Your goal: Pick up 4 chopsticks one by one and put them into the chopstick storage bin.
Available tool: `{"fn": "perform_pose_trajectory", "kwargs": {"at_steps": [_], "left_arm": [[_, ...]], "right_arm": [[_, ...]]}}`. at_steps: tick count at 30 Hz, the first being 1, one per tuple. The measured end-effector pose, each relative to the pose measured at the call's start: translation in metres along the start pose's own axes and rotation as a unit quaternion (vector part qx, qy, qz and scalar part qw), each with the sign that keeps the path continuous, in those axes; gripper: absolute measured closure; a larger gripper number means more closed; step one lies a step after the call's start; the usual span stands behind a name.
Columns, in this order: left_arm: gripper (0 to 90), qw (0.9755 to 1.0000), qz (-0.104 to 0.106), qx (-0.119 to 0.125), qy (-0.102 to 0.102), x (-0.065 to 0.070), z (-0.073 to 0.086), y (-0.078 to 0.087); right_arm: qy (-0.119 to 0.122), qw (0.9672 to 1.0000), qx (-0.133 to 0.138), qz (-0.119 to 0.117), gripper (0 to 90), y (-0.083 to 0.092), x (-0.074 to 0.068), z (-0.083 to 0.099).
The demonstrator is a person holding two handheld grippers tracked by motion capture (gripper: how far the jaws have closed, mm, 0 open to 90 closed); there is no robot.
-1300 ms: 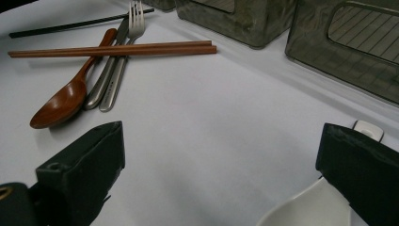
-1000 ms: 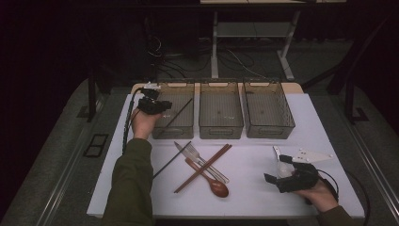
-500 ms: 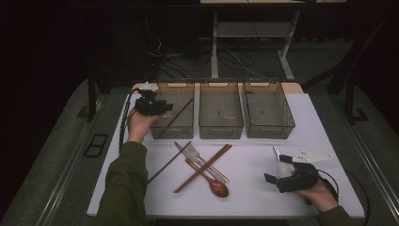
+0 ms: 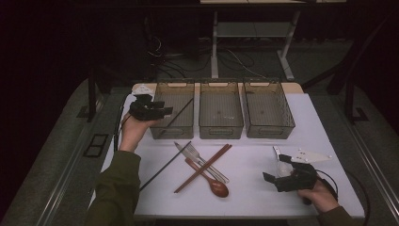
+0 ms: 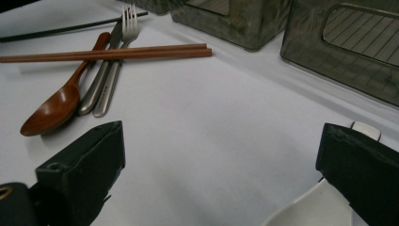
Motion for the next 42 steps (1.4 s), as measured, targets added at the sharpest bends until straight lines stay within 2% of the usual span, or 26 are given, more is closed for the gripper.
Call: {"fn": "perform_pose_trajectory", "kwargs": {"at_steps": [10,15,20,31,42], "left_arm": [[41.5,0.9994,0.029,-0.004,-0.020,0.028,0.011,0.007],[35.7,0.9989,0.035,-0.012,-0.031,0.042,0.018,0.009],[28.6,0.9989,0.032,-0.012,-0.031,0.051,0.029,0.013],[22.4,0.9990,0.030,-0.016,-0.030,0.061,0.058,0.022],[20.6,0.9990,0.027,-0.017,-0.032,0.071,0.080,0.033]], "right_arm": [[0.009,0.9999,-0.008,0.009,1.6,-0.002,0.002,0.001],[0.016,0.9997,-0.014,0.007,1.6,-0.002,0.004,0.001],[0.016,0.9998,-0.014,0.001,1.6,-0.002,0.003,0.001],[0.013,0.9998,-0.015,0.003,1.6,-0.003,0.003,0.001],[0.014,0.9997,-0.017,0.004,1.6,-0.004,0.003,0.002]]}}
Point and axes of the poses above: each handheld gripper's, and its own axes: y roughly backward along the jaws, z roughly out of its underside, x roughly to its right, the point moved 6 cm from there along -y, roughly forward along the jaws, and after that the axes turned 3 degrees about -z, right-handed, at the moved point
